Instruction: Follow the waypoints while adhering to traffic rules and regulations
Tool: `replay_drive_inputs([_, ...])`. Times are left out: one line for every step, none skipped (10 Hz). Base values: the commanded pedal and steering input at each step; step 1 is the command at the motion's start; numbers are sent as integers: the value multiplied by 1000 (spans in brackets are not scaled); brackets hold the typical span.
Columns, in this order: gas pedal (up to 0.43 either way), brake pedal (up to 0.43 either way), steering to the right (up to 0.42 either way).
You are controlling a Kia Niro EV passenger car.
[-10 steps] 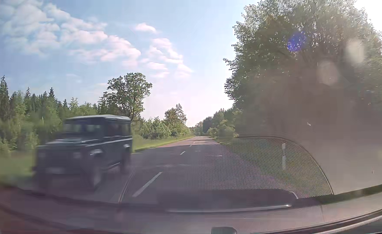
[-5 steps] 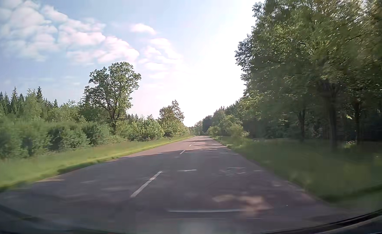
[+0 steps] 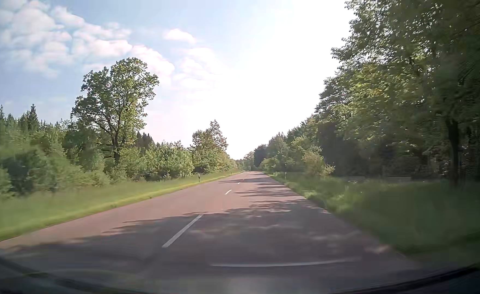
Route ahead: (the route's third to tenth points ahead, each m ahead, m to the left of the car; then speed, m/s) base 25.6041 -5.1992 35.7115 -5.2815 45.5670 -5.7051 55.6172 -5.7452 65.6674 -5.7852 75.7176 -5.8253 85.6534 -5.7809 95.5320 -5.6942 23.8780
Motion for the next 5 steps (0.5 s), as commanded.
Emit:
replay_drive_inputs([197, 0, -1])
replay_drive_inputs([197, 0, -1])
replay_drive_inputs([197, 0, -1])
replay_drive_inputs([197, 0, -1])
replay_drive_inputs([197, 0, -1])
